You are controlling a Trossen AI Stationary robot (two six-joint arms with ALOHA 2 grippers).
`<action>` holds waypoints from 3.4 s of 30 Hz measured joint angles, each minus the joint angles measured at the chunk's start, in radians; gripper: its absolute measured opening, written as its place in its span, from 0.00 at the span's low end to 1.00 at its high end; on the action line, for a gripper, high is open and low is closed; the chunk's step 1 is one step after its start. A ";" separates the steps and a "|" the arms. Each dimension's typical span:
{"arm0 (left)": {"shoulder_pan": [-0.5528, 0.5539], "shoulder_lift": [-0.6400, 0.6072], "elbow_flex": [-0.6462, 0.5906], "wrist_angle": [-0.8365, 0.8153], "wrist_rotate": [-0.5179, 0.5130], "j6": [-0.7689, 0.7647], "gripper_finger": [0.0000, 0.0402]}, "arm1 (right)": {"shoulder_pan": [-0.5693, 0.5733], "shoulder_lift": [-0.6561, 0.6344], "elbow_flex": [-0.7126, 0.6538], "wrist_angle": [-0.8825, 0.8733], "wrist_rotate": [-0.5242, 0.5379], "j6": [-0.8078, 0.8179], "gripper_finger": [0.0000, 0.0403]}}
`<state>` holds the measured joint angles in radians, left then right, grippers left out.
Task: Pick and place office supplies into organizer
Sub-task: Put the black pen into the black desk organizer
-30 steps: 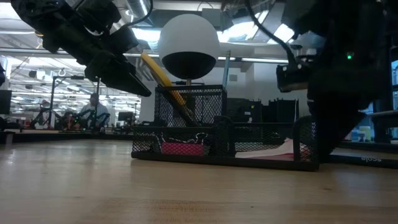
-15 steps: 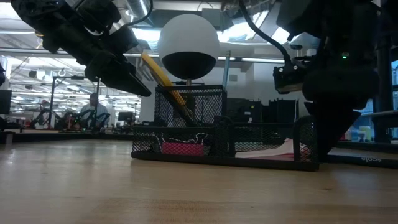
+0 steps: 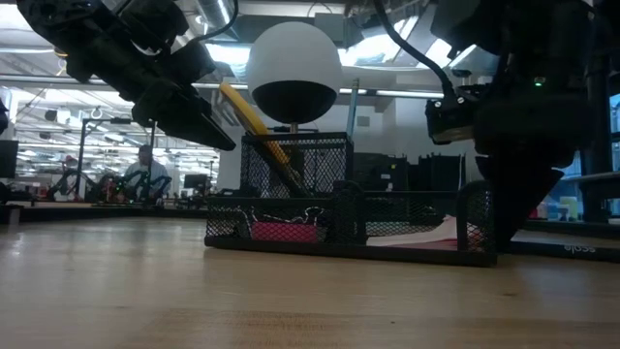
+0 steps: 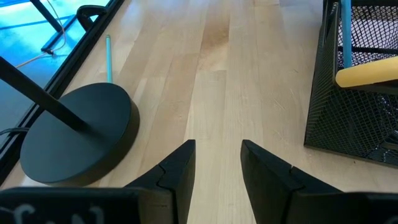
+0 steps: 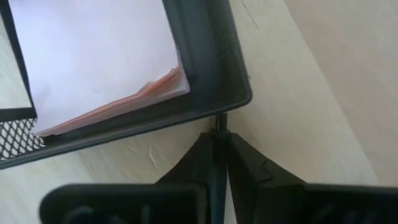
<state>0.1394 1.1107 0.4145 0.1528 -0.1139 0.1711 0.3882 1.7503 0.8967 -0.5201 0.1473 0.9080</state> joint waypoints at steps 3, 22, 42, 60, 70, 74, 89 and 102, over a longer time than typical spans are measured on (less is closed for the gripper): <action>0.000 0.000 0.000 0.000 0.000 0.000 0.31 | 0.000 0.000 0.000 -0.002 0.001 0.007 0.07; 0.000 0.000 0.000 0.001 0.000 0.000 0.31 | 0.001 -0.012 0.210 -0.361 0.026 -0.029 0.06; 0.000 0.000 0.000 0.006 0.000 0.000 0.31 | -0.013 -0.076 0.567 0.021 0.368 -0.605 0.06; 0.000 0.000 0.000 0.004 0.000 0.000 0.31 | -0.137 -0.067 0.143 0.938 0.299 -0.817 0.06; 0.000 0.000 0.000 0.004 0.000 0.000 0.31 | -0.144 -0.068 0.026 1.055 0.296 -0.772 0.06; 0.000 0.000 0.000 0.003 0.000 0.000 0.31 | -0.144 -0.041 0.020 1.082 0.301 -0.766 0.06; 0.000 0.000 0.000 0.000 0.000 -0.001 0.31 | -0.145 0.031 0.023 1.148 0.304 -0.786 0.06; 0.000 0.000 0.000 0.000 0.000 -0.001 0.31 | -0.146 0.048 0.009 0.999 0.271 -0.721 0.06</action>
<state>0.1394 1.1103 0.4149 0.1528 -0.1139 0.1699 0.2420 1.7987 0.9062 0.4788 0.4184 0.1873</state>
